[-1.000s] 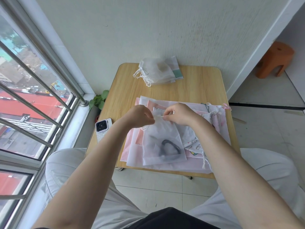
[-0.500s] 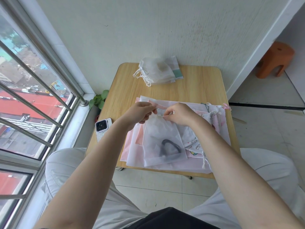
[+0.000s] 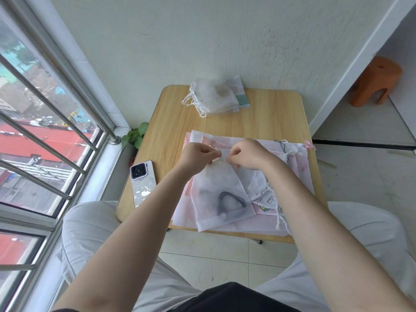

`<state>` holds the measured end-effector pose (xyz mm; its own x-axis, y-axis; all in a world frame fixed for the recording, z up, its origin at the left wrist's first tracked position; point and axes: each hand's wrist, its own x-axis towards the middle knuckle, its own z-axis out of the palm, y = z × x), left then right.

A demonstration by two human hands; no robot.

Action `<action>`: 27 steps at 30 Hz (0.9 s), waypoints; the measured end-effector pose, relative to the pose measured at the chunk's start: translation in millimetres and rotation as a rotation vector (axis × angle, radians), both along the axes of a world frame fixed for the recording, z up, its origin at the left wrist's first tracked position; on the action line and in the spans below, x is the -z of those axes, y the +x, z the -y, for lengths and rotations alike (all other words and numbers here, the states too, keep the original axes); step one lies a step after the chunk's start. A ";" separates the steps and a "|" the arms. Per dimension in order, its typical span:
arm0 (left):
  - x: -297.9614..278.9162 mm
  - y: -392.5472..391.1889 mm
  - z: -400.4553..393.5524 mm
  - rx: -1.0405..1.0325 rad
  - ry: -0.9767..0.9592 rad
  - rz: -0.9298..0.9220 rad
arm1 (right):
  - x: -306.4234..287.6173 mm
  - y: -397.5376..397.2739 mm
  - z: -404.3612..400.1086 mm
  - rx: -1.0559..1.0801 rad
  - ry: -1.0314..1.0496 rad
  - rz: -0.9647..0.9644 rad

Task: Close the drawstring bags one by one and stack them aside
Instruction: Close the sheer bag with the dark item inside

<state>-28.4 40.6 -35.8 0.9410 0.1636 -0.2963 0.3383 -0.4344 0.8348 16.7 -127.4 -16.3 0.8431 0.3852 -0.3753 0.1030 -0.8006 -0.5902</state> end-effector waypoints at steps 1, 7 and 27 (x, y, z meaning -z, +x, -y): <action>-1.5 0.2 1.4 0.051 0.026 -0.003 | -2.9 0.7 0.4 0.023 0.059 -0.023; -3.5 1.5 4.8 0.253 0.161 0.012 | -12.7 0.5 -5.7 0.213 0.592 -0.163; -7.2 2.6 -4.8 0.142 -0.159 -0.108 | 20.8 -4.4 -5.6 -0.012 0.335 0.111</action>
